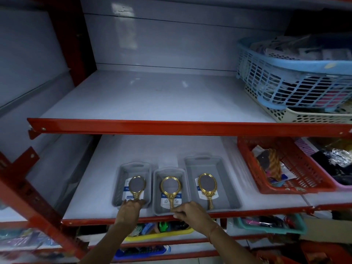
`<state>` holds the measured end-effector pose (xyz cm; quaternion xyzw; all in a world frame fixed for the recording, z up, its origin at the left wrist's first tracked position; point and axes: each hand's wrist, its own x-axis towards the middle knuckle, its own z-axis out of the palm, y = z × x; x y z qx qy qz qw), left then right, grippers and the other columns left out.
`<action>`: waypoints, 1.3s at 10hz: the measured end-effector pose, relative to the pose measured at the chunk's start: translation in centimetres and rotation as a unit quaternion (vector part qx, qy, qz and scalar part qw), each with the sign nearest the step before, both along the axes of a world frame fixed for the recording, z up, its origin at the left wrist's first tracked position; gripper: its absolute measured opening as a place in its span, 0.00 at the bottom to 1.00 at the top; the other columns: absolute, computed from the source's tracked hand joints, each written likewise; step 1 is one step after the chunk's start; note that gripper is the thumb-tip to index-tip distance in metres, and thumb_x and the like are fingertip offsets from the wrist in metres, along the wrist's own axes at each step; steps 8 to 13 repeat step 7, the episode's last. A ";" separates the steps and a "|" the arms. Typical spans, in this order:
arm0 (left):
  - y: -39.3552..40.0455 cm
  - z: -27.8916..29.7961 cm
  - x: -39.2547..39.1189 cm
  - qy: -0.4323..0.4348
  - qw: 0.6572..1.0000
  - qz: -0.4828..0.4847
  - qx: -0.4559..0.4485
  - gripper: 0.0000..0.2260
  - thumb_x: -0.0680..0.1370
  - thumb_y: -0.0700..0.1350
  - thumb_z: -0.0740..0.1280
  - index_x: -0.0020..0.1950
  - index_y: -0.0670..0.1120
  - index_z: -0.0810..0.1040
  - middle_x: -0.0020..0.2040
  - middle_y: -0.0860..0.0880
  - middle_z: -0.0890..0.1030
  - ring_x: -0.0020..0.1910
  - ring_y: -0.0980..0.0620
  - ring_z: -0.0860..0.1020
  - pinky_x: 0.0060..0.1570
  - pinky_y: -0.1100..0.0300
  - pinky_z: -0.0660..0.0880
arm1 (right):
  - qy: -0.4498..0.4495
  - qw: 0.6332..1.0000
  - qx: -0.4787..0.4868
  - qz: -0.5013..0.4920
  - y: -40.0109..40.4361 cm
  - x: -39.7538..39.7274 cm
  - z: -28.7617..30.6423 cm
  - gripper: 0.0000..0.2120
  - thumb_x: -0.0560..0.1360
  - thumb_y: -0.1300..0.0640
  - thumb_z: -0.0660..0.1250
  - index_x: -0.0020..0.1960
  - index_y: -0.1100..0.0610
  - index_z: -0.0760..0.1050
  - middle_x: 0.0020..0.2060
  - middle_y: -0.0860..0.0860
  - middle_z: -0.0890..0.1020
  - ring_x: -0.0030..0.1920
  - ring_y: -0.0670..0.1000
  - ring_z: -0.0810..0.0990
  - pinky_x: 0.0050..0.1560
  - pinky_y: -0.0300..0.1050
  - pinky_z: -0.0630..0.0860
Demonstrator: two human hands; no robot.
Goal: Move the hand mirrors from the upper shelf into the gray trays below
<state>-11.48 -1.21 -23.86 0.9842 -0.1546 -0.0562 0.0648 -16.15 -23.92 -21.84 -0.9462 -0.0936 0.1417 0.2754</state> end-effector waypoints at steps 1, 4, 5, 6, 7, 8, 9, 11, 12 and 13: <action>0.3 0.2 -1.0 0.014 1.000 -0.016 -0.010 0.25 0.79 0.32 0.58 0.72 0.54 0.67 0.64 0.49 0.78 0.59 0.54 0.78 0.61 0.64 0.74 | 0.000 1.000 -0.003 -0.015 0.3 -0.2 0.3 0.18 0.78 0.53 0.64 0.66 0.56 0.76 0.62 0.53 0.81 0.60 0.50 0.80 0.66 0.40 0.72; 0.4 0.7 -3.6 0.016 0.997 -0.055 0.047 0.26 0.79 0.31 0.55 0.75 0.52 0.62 0.63 0.44 0.77 0.59 0.51 0.78 0.60 0.60 0.75 | -0.023 0.997 -0.067 -0.020 1.5 -1.3 0.8 0.16 0.81 0.55 0.58 0.66 0.55 0.75 0.56 0.57 0.84 0.52 0.55 0.82 0.60 0.46 0.77; 0.3 1.2 -4.2 0.016 0.995 -0.068 0.064 0.24 0.78 0.32 0.57 0.72 0.50 0.64 0.63 0.44 0.76 0.60 0.49 0.76 0.62 0.57 0.72 | -0.019 0.997 -0.072 -0.016 2.0 -2.2 1.7 0.17 0.81 0.55 0.57 0.65 0.57 0.76 0.56 0.58 0.83 0.53 0.56 0.81 0.58 0.47 0.77; -0.4 3.3 -4.3 -0.014 0.996 -0.080 0.032 0.16 0.80 0.39 0.55 0.67 0.47 0.69 0.61 0.44 0.78 0.58 0.47 0.77 0.59 0.55 0.75 | -0.060 0.996 -0.070 -0.014 2.4 -2.9 4.1 0.14 0.80 0.55 0.58 0.59 0.59 0.77 0.57 0.56 0.81 0.55 0.57 0.80 0.51 0.44 0.74; -1.2 6.6 -3.8 -0.050 0.994 -0.045 -0.085 0.16 0.83 0.48 0.52 0.68 0.47 0.71 0.62 0.45 0.77 0.57 0.45 0.78 0.56 0.53 0.75 | -0.128 0.990 -0.054 -0.035 2.1 -2.1 7.3 0.13 0.80 0.55 0.58 0.59 0.57 0.77 0.58 0.53 0.80 0.56 0.57 0.80 0.52 0.44 0.74; -1.2 6.6 -3.8 -0.050 0.994 -0.045 -0.085 0.16 0.83 0.48 0.52 0.68 0.47 0.71 0.62 0.45 0.77 0.57 0.45 0.78 0.56 0.53 0.75 | -0.128 0.990 -0.054 -0.035 2.1 -2.1 7.3 0.13 0.80 0.55 0.58 0.59 0.57 0.77 0.58 0.53 0.80 0.56 0.57 0.80 0.52 0.44 0.74; -1.2 6.6 -3.8 -0.050 0.994 -0.045 -0.085 0.16 0.83 0.48 0.52 0.68 0.47 0.71 0.62 0.45 0.77 0.57 0.45 0.78 0.56 0.53 0.75 | -0.128 0.990 -0.054 -0.035 2.1 -2.1 7.3 0.13 0.80 0.55 0.58 0.59 0.57 0.77 0.58 0.53 0.80 0.56 0.57 0.80 0.52 0.44 0.74; -1.2 6.6 -3.8 -0.050 0.994 -0.045 -0.085 0.16 0.83 0.48 0.52 0.68 0.47 0.71 0.62 0.45 0.77 0.57 0.45 0.78 0.56 0.53 0.75 | -0.128 0.990 -0.054 -0.035 2.1 -2.1 7.3 0.13 0.80 0.55 0.58 0.59 0.57 0.77 0.58 0.53 0.80 0.56 0.57 0.80 0.52 0.44 0.74; -1.2 6.6 -3.8 -0.050 0.994 -0.045 -0.085 0.16 0.83 0.48 0.52 0.68 0.47 0.71 0.62 0.45 0.77 0.57 0.45 0.78 0.56 0.53 0.75 | -0.128 0.990 -0.054 -0.035 2.1 -2.1 7.3 0.13 0.80 0.55 0.58 0.59 0.57 0.77 0.58 0.53 0.80 0.56 0.57 0.80 0.52 0.44 0.74; -1.2 6.6 -3.8 -0.050 0.994 -0.045 -0.085 0.16 0.83 0.48 0.52 0.68 0.47 0.71 0.62 0.45 0.77 0.57 0.45 0.78 0.56 0.53 0.75 | -0.128 0.990 -0.054 -0.035 2.1 -2.1 7.3 0.13 0.80 0.55 0.58 0.59 0.57 0.77 0.58 0.53 0.80 0.56 0.57 0.80 0.52 0.44 0.74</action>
